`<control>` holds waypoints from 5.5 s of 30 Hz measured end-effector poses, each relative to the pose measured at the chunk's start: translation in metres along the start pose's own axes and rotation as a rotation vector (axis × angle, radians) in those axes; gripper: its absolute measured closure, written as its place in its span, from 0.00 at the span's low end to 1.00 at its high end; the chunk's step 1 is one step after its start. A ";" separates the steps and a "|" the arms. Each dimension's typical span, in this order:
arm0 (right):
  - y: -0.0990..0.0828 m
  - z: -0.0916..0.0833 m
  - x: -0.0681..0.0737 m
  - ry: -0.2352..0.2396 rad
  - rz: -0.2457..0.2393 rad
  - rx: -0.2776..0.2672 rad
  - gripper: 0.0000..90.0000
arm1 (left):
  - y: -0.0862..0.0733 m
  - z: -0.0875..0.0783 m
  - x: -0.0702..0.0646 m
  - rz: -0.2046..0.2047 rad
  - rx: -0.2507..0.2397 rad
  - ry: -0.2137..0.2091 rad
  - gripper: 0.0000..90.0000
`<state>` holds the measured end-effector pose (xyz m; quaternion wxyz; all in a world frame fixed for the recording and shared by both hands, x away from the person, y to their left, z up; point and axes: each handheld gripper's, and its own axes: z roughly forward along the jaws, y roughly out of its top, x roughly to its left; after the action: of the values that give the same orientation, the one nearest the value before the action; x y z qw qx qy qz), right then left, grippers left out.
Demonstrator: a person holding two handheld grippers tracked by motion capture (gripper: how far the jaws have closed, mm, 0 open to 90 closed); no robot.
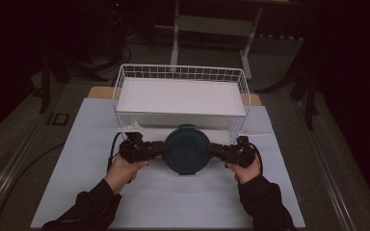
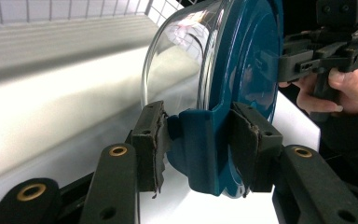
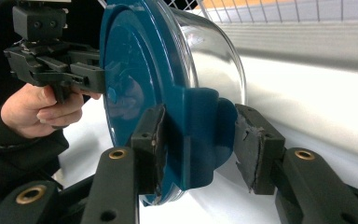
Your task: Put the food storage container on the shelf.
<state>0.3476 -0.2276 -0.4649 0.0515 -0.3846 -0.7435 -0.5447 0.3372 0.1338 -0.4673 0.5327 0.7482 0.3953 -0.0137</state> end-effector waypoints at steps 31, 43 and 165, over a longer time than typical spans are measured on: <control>0.000 0.046 -0.053 -0.054 0.042 -0.063 0.60 | -0.004 0.032 0.059 -0.058 -0.064 -0.003 0.62; 0.002 0.051 -0.050 -0.134 0.024 -0.094 0.53 | -0.004 0.039 0.063 -0.010 -0.123 0.092 0.51; -0.007 0.105 0.023 -0.269 -0.163 0.021 0.56 | -0.096 -0.075 -0.020 0.176 -0.051 0.126 0.00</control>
<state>0.3630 -0.1269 -0.5014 -0.0891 -0.3920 -0.7780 -0.4828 0.2359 0.1942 -0.5017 0.5247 0.7657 0.3608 0.0902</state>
